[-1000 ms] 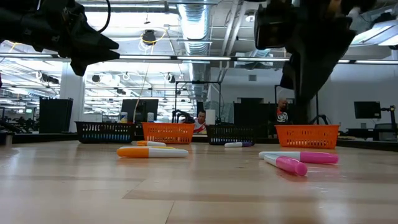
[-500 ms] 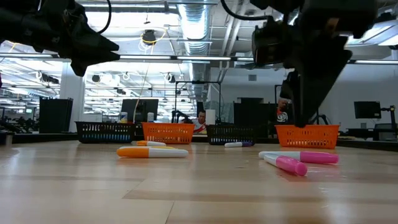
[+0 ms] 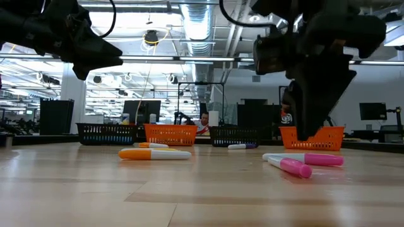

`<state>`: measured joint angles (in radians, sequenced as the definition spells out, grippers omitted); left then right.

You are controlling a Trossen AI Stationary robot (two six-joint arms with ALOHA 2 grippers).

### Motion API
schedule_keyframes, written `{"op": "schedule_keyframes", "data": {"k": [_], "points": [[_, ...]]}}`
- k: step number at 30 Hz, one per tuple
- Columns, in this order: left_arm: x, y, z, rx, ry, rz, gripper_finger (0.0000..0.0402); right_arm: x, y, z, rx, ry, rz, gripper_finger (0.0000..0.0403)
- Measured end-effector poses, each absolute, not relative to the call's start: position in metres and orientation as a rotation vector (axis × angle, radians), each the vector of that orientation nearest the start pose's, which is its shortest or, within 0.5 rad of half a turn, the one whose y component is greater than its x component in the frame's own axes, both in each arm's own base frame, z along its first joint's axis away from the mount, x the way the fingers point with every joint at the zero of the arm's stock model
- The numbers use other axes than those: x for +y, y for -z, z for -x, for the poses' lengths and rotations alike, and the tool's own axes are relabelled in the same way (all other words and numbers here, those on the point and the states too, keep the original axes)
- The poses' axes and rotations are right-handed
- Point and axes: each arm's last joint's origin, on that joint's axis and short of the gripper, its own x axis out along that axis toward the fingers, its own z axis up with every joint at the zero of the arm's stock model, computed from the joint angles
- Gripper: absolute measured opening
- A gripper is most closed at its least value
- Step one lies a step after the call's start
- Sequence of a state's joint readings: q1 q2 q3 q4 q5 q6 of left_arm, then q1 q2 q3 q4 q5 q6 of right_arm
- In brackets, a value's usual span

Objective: Pick & Place Markers
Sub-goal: Put the pink small highlighter pen into the left orange bin

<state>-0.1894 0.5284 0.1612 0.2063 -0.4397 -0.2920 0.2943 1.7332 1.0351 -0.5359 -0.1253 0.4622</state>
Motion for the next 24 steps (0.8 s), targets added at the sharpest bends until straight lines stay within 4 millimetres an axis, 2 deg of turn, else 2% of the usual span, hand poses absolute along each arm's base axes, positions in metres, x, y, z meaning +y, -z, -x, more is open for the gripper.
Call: {"op": "schedule_keyframes", "data": {"k": [4,13,24], "points": [[-0.013,-0.189,-0.136,0.118,-0.27,0.239,0.0138,0.097,-0.154,-0.309,1.303,-0.068,-0.293,0.0141],[-0.014,-0.19,-0.136,0.116,-0.256,0.223,0.0138,0.099,-0.124,-0.319,1.416,0.001,-0.26,0.0137],[-0.014,-0.19,-0.137,0.117,-0.241,0.219,0.0138,0.1,-0.125,-0.329,1.445,0.093,-0.18,0.0096]]}}
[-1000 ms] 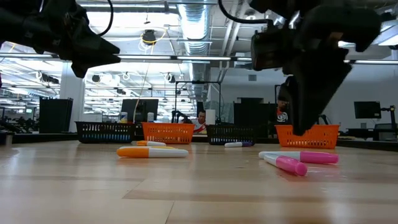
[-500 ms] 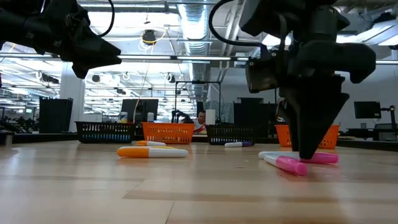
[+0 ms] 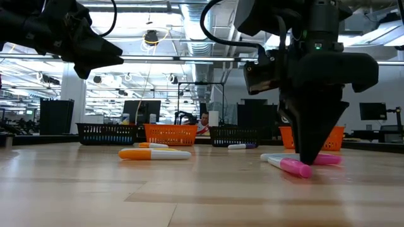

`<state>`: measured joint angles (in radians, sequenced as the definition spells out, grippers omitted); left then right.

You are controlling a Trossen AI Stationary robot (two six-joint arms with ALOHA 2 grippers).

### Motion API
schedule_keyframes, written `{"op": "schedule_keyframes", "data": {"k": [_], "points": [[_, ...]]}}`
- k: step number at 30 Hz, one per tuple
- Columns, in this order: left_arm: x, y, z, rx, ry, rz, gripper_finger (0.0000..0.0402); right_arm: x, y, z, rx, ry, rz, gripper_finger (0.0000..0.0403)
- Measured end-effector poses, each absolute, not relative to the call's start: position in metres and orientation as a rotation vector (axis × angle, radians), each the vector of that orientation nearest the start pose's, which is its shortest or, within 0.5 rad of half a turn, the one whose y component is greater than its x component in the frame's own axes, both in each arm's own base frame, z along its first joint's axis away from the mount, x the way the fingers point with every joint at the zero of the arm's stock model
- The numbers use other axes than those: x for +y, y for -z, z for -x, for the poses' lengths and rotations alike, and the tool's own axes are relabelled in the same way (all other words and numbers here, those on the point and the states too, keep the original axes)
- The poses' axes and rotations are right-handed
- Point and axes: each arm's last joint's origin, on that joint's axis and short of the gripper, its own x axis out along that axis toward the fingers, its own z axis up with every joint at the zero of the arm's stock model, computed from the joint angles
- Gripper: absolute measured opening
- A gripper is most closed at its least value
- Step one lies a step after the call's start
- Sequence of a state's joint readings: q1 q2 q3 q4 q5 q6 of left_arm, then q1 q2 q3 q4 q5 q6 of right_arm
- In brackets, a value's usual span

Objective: Pick & Place Markers
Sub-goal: Put the pink small highlighter pen into the left orange bin

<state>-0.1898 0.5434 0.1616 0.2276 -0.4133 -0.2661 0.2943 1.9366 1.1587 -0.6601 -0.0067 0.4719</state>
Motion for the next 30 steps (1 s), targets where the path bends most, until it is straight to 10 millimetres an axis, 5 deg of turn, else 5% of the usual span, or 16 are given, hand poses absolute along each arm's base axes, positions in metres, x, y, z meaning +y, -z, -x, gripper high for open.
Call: {"op": "schedule_keyframes", "data": {"k": [10,20,25,30], "points": [[-0.014,-0.19,-0.137,0.115,-0.241,0.219,0.0138,0.099,-0.125,-0.328,1.457,0.103,-0.173,0.0039],[-0.014,-0.191,-0.137,0.11,-0.241,0.224,0.0138,0.091,-0.128,-0.329,1.468,0.129,-0.222,0.0045],[-0.014,-0.19,-0.137,0.11,-0.241,0.224,0.0138,0.08,-0.142,-0.325,1.443,0.167,-0.214,0.0034],[-0.014,-0.19,-0.137,0.111,-0.241,0.224,0.0138,0.062,-0.177,-0.316,1.395,0.188,-0.265,0.0037]]}}
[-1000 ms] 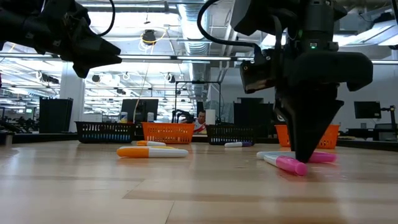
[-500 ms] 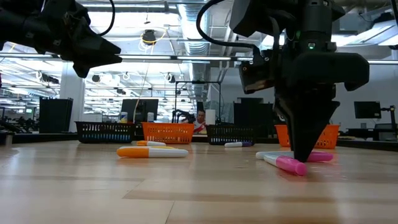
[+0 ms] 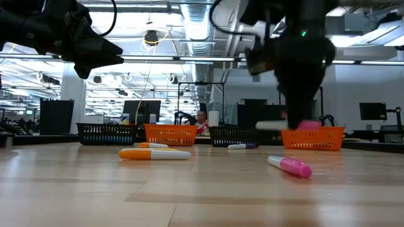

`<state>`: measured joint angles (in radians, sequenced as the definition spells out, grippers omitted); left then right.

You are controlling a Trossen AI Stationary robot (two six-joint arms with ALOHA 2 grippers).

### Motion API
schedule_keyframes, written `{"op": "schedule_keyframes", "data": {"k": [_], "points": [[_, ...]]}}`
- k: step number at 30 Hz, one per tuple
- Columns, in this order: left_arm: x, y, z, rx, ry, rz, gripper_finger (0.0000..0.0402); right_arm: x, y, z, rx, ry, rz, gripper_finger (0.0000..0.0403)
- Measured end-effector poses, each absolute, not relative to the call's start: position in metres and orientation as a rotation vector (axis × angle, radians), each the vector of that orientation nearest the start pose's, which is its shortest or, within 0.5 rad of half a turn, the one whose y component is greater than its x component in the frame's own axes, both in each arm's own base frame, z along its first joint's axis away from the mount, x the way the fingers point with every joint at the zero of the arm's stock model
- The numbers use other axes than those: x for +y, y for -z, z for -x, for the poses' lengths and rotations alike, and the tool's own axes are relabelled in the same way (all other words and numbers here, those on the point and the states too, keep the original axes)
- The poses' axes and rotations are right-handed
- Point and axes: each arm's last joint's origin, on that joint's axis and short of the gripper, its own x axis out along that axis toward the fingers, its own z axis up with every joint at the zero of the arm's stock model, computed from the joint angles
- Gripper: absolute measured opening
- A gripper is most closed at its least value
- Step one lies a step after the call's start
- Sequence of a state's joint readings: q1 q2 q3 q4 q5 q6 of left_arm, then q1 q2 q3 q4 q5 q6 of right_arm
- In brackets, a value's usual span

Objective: Pick & Place Markers
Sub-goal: Put the pink small highlighter pen into the left orange bin

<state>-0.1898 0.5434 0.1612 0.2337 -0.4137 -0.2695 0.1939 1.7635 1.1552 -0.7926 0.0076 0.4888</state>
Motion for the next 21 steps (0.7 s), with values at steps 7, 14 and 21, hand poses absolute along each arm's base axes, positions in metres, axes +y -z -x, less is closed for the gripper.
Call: {"op": "schedule_keyframes", "data": {"k": [7,14,21], "points": [[-0.014,-0.19,-0.137,0.111,-0.241,0.224,0.0138,0.034,-0.233,-0.3,1.248,0.053,-0.384,0.0035],[-0.014,-0.19,-0.137,0.111,-0.241,0.223,0.0138,0.007,-0.285,-0.271,1.059,-0.067,-0.487,0.0041],[-0.014,-0.19,-0.137,0.111,-0.241,0.222,0.0138,-0.012,-0.321,-0.241,0.906,-0.067,-0.518,0.0036]]}}
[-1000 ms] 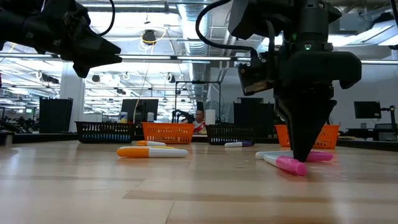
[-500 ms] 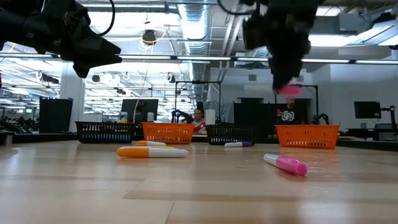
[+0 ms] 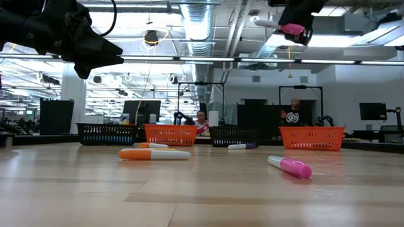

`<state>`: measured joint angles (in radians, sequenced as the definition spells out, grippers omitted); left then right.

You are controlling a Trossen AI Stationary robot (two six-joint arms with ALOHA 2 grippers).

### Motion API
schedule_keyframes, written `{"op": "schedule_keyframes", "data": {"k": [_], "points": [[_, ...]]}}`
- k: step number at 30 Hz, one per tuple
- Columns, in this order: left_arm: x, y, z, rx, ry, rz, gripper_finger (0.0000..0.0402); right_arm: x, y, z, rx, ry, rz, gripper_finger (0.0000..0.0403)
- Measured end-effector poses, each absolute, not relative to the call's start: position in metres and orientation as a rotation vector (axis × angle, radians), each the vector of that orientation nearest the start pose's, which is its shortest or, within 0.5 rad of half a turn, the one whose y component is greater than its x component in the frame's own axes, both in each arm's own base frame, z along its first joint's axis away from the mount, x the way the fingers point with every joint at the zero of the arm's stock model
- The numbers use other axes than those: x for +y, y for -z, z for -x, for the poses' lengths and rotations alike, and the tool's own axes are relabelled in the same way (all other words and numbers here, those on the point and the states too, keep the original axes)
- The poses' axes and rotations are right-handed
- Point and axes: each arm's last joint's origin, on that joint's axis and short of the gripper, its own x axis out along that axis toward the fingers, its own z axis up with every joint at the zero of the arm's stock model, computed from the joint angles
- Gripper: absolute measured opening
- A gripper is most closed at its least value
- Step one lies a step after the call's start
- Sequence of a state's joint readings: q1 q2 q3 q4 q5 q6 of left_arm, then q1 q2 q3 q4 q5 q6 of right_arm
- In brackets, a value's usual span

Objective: Pick & Place Markers
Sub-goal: Put the pink small highlighter pen into the left orange bin

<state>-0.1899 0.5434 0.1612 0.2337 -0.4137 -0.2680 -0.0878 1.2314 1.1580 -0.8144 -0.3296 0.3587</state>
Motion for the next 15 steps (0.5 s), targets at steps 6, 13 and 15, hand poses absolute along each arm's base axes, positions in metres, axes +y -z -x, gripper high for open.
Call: {"op": "schedule_keyframes", "data": {"k": [6,13,15], "points": [[-0.014,-0.19,-0.137,0.111,-0.241,0.22,0.0138,-0.027,-0.321,-0.216,0.991,0.169,-0.479,0.0041],[-0.014,-0.19,-0.137,0.112,-0.241,0.22,0.0138,-0.049,-0.305,-0.2,1.194,0.539,-0.349,0.0037],[-0.014,-0.19,-0.137,0.112,-0.241,0.221,0.0138,-0.055,-0.302,-0.201,1.21,0.619,-0.313,0.0039]]}}
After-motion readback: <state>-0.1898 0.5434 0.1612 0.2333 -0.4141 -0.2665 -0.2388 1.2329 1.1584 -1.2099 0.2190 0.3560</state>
